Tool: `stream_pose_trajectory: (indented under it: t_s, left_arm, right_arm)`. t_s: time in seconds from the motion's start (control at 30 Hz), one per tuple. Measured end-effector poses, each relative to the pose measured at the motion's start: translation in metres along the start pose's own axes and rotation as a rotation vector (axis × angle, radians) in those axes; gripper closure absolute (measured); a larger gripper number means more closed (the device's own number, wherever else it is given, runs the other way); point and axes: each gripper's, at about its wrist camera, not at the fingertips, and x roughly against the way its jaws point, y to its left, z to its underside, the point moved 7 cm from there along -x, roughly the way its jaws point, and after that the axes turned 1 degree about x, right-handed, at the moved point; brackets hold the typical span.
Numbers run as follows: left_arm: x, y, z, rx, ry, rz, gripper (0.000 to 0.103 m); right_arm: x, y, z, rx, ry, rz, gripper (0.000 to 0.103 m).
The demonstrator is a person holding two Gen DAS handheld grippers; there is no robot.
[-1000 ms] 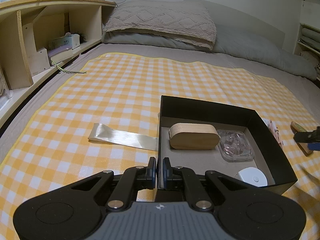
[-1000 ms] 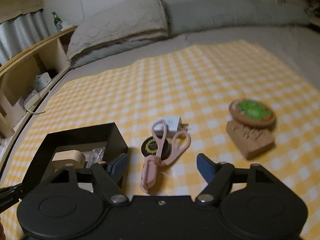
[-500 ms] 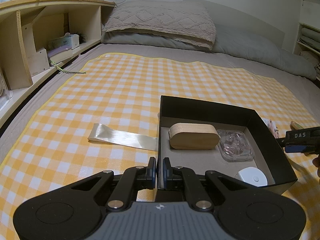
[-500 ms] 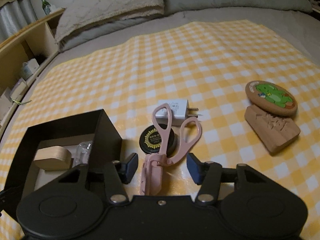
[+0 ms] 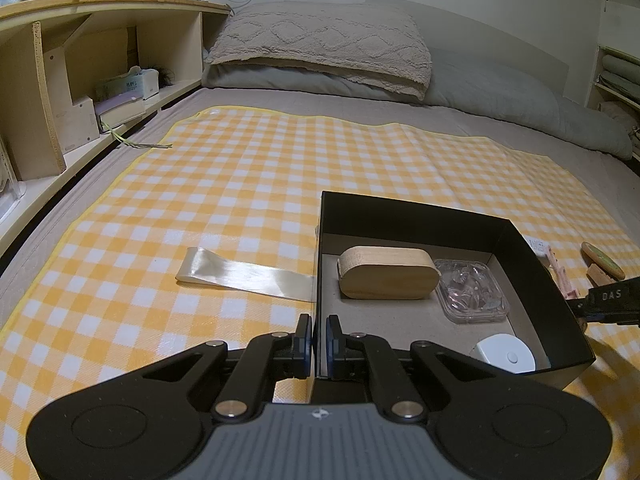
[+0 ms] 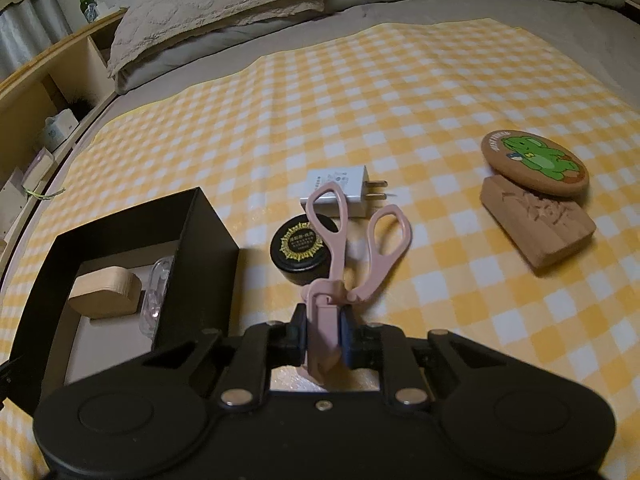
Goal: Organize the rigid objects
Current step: 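Lower the pink scissors into the black box and release them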
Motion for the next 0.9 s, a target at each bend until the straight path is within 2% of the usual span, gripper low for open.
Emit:
stream_pose_trajectory:
  t_s: [0.13, 0.33, 0.53, 0.73, 0.9]
  left_arm:
    - [0.000, 0.000, 0.000, -0.001, 0.000, 0.000, 0.096]
    - [0.001, 0.000, 0.000, -0.002, 0.001, -0.002, 0.096]
    - [0.001, 0.000, -0.001, -0.002, 0.000, -0.002, 0.096]
    - [0.001, 0.000, -0.001, -0.001, 0.000, 0.000, 0.096]
    - [0.002, 0.000, -0.001, 0.000, -0.001, 0.003, 0.096]
  right_arm:
    - [0.022, 0.004, -0.006, -0.012, -0.060, -0.024, 0.086]
    - [0.067, 0.040, -0.015, 0.021, -0.129, -0.170, 0.086]
    - [0.077, 0.094, -0.005, 0.109, -0.084, -0.285, 0.086]
    - [0.051, 0.127, 0.009, 0.170, -0.022, -0.252, 0.086]
    - [0.022, 0.133, 0.010, 0.187, 0.009, -0.141, 0.086]
